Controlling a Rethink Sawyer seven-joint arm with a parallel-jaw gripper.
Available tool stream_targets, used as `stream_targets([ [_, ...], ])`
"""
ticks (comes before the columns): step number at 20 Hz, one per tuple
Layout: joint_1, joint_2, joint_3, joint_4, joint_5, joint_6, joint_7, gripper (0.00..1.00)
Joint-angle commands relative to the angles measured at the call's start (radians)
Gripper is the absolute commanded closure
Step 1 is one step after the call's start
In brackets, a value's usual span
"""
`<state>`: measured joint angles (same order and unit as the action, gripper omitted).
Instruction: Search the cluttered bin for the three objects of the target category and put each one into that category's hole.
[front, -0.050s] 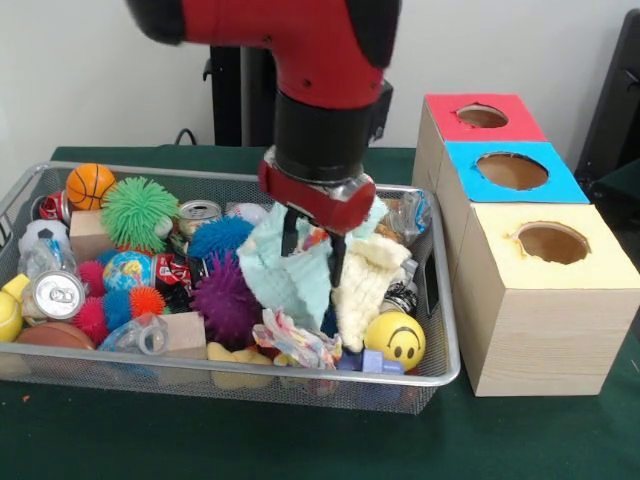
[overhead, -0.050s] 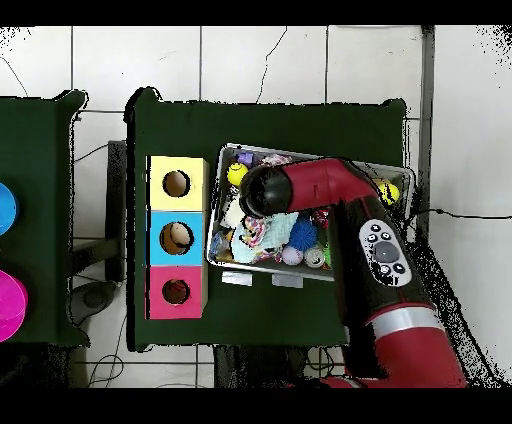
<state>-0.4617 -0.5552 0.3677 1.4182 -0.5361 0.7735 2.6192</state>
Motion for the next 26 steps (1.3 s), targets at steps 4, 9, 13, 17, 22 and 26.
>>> stream_targets([
  [4, -0.079, -0.073, 0.149, -0.02, 0.122, 0.141, -0.276, 0.0],
  [9, -0.112, -0.068, 0.196, -0.005, 0.139, 0.105, -0.302, 0.0],
  [13, -0.097, -0.065, 0.183, -0.045, 0.085, 0.072, -0.302, 0.0],
  [17, -0.075, -0.016, 0.143, -0.092, -0.007, 0.001, -0.279, 0.0],
  [22, -0.039, 0.079, 0.099, -0.146, -0.121, -0.113, -0.219, 0.0],
  [26, -0.024, 0.12, 0.079, -0.182, -0.19, -0.165, -0.2, 0.0],
])
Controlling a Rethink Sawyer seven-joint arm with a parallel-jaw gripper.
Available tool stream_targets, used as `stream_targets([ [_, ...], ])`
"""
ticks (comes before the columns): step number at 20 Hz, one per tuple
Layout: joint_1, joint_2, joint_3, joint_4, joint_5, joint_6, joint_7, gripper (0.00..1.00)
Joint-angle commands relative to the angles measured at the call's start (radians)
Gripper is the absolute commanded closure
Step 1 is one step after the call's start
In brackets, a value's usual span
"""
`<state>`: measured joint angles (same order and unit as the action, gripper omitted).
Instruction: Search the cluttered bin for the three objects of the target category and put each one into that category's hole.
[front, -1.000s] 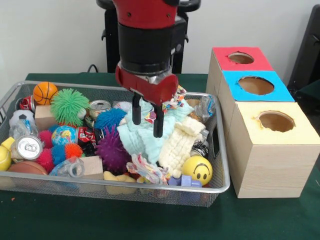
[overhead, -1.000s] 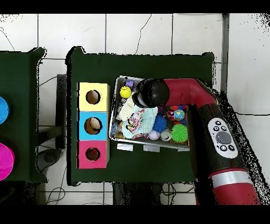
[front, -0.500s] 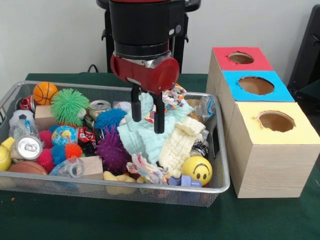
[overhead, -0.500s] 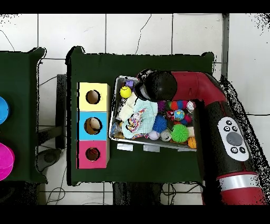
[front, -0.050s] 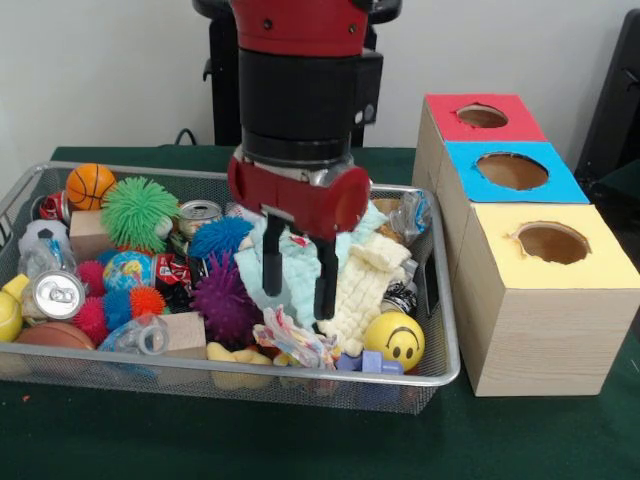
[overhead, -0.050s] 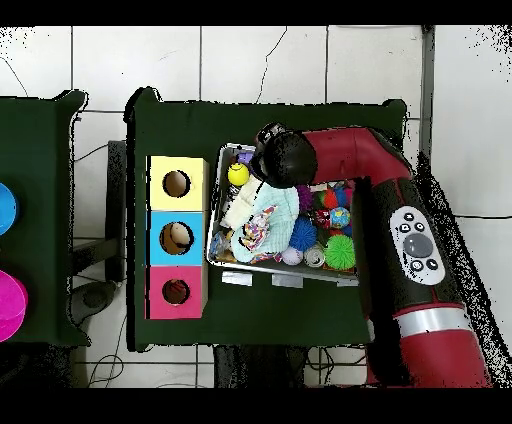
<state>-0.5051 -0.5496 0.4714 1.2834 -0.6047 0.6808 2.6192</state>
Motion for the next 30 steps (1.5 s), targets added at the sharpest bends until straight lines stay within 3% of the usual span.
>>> stream_targets([
  [1, 0.023, 0.121, -0.031, -0.055, -0.138, -0.082, -0.196, 0.0],
  [8, 0.037, 0.166, -0.075, -0.079, -0.195, -0.122, -0.151, 0.0],
  [19, -0.006, 0.216, -0.058, -0.068, -0.114, 0.004, -0.188, 0.0],
  [30, 0.006, 0.156, -0.091, -0.004, -0.11, -0.002, -0.163, 0.0],
])
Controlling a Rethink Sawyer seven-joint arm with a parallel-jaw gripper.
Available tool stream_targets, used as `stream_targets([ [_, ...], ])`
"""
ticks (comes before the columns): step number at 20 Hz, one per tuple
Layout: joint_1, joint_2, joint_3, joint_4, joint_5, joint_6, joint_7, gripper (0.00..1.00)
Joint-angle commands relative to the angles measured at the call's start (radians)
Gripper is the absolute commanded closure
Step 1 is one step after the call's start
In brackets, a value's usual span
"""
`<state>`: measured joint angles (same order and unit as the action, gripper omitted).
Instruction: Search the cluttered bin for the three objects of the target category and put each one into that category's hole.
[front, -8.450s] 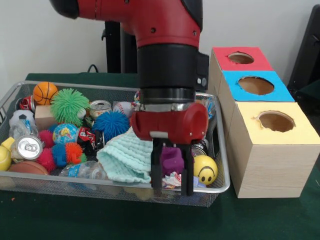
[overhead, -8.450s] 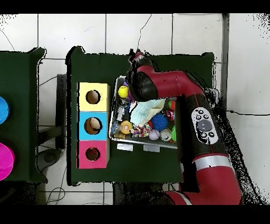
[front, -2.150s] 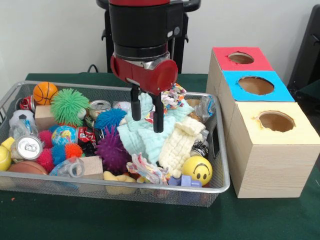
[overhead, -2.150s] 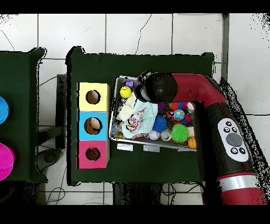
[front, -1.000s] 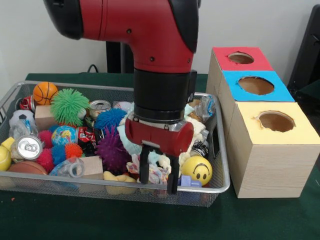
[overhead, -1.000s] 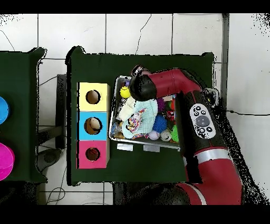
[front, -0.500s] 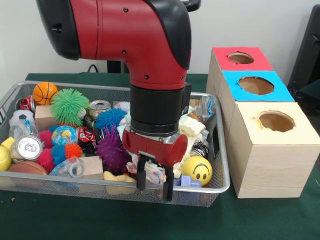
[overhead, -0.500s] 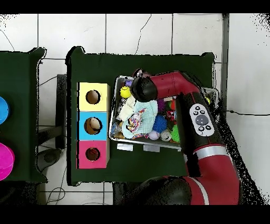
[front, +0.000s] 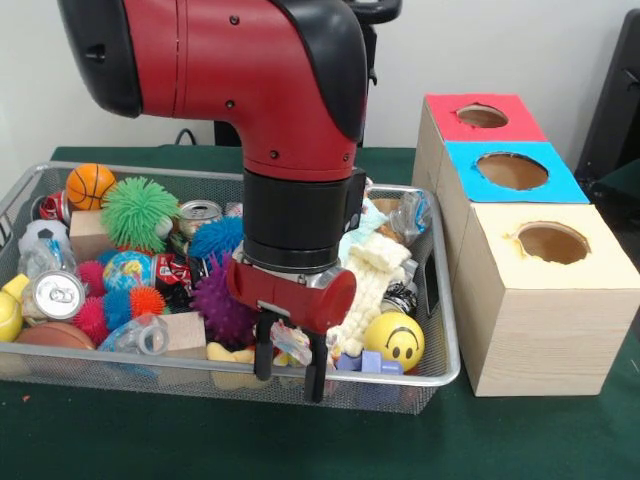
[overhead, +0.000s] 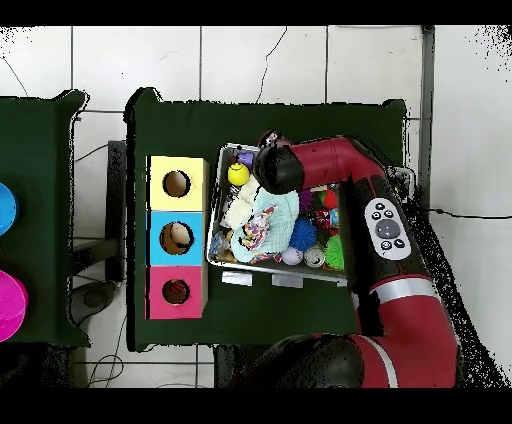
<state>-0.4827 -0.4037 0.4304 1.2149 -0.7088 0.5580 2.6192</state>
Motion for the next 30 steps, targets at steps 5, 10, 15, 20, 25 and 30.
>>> stream_targets([
  [5, -0.014, 0.011, -0.059, 0.091, 0.001, 0.115, -0.15, 0.0],
  [10, -0.019, 0.02, -0.063, 0.122, 0.036, 0.161, -0.146, 0.0],
  [15, -0.034, 0.066, -0.067, 0.148, 0.058, 0.164, -0.145, 0.0],
  [20, -0.039, 0.045, -0.074, 0.178, 0.074, 0.178, -0.152, 0.0],
  [25, -0.022, 0.046, -0.104, 0.177, 0.089, 0.258, -0.159, 0.0],
  [30, -0.011, 0.053, -0.13, 0.177, 0.098, 0.292, -0.146, 0.0],
])
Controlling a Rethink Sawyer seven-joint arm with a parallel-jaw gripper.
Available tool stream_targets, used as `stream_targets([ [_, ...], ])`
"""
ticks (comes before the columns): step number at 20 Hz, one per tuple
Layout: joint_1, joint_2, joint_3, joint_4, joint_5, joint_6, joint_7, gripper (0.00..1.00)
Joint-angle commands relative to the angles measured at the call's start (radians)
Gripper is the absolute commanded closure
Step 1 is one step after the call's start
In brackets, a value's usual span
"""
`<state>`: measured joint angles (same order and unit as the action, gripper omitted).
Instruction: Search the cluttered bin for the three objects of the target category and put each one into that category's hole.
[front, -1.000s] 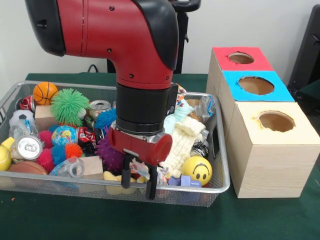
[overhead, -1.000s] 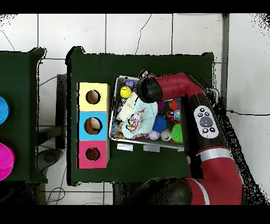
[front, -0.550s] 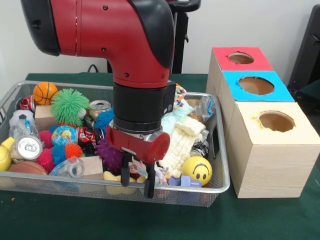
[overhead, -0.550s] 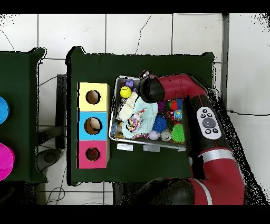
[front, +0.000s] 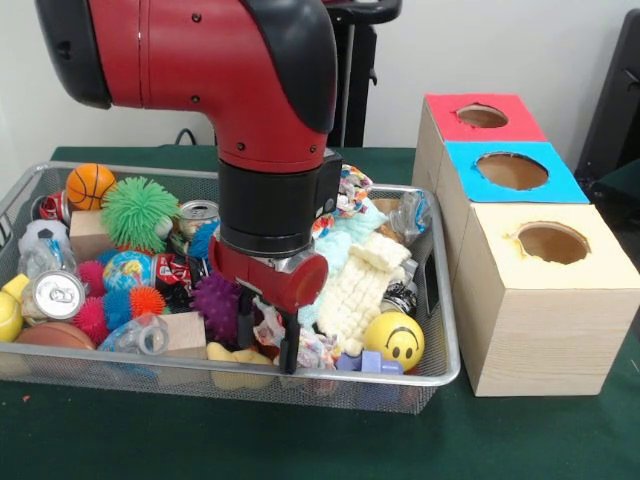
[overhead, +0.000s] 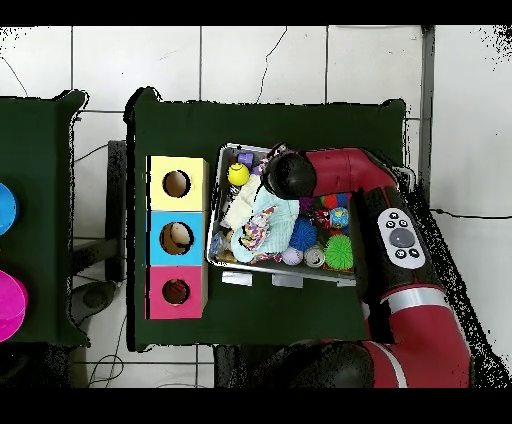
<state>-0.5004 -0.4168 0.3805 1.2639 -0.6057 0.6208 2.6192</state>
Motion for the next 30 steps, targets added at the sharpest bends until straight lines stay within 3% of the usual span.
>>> stream_targets([
  [1, 0.007, 0.069, -0.081, 0.124, -0.004, 0.23, -0.145, 0.0],
  [9, -0.001, 0.094, -0.096, 0.126, 0.004, 0.224, -0.157, 0.0],
  [21, 0.02, 0.175, -0.125, 0.061, -0.015, 0.191, -0.158, 0.0],
  [23, 0.016, 0.198, -0.119, 0.048, -0.025, 0.154, -0.16, 0.0],
  [27, 0.0, 0.222, -0.094, 0.038, -0.068, -0.017, -0.155, 0.0],
  [30, 0.028, 0.206, -0.122, 0.052, -0.105, -0.182, -0.062, 0.0],
])
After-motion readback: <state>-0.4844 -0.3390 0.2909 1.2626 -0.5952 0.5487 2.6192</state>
